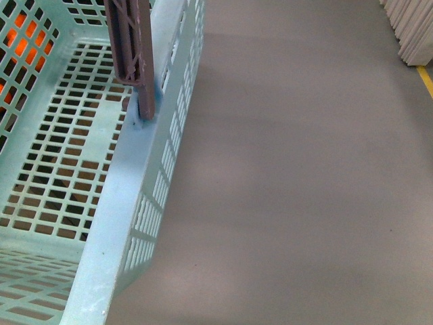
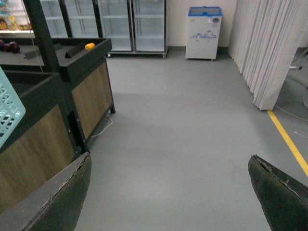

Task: Pick lemon and mango into basket

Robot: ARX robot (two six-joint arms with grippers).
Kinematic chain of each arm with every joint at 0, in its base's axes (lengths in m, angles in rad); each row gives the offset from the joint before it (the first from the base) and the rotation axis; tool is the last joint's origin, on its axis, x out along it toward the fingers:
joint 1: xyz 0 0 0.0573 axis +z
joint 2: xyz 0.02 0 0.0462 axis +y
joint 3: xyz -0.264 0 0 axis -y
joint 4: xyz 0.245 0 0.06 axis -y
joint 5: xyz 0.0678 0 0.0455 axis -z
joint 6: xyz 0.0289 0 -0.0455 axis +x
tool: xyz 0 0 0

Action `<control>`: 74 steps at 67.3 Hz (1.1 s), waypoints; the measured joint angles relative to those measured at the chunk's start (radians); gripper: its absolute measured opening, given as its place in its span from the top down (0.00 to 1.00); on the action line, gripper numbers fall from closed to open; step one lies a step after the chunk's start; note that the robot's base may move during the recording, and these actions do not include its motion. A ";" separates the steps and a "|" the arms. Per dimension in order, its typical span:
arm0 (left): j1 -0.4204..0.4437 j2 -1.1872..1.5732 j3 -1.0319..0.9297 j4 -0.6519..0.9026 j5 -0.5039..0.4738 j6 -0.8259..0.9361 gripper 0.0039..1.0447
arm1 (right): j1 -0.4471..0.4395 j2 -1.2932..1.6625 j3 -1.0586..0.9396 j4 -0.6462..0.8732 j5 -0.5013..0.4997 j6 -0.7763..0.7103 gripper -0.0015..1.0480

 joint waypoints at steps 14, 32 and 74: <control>0.000 0.000 0.002 0.000 0.000 0.000 0.85 | 0.000 0.000 0.000 0.000 0.000 0.000 0.08; -0.007 0.000 0.003 0.000 0.013 0.000 0.85 | 0.000 0.000 0.000 0.000 0.004 0.000 0.08; -0.003 0.000 0.003 0.000 0.000 -0.005 0.85 | 0.000 -0.001 0.000 0.001 0.000 0.000 0.08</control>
